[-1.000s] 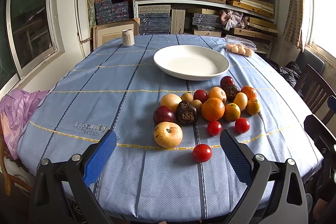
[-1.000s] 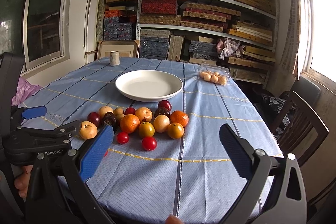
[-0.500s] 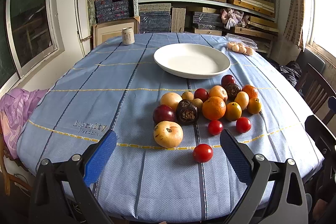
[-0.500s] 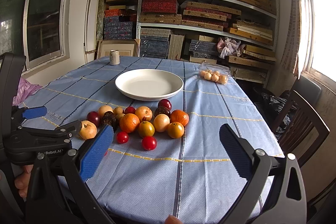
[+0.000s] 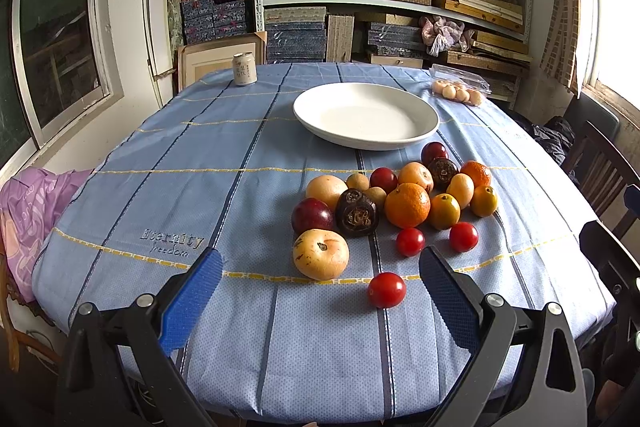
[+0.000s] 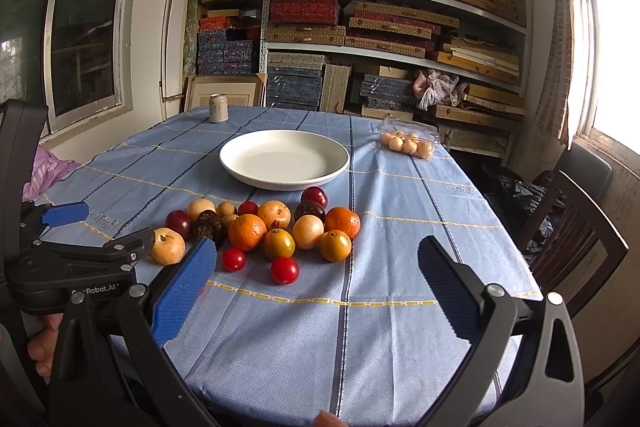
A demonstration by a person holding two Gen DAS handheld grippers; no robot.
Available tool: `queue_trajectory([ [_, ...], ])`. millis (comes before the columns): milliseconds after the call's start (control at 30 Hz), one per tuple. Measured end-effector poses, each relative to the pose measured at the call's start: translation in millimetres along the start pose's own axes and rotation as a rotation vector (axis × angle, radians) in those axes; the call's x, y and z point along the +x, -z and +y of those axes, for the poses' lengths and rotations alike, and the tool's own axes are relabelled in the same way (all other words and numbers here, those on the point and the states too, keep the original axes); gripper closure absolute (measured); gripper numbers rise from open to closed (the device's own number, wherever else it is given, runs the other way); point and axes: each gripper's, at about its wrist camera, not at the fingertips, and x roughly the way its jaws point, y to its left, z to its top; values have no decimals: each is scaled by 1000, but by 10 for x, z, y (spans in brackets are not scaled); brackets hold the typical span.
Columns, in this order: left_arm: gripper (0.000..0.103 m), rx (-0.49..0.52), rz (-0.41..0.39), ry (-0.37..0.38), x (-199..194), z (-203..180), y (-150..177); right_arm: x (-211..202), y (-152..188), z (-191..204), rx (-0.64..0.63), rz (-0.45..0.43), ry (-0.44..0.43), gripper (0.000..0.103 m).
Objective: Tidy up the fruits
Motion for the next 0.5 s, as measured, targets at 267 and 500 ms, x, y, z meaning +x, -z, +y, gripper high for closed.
queue_trajectory([
  [267, 4, 0, -1, 0, 2, 2, 1, 24, 28, 26, -6, -3, -2, 4],
  [500, 4, 0, -1, 0, 3, 3, 3, 18, 32, 27, -6, -1, -2, 4],
])
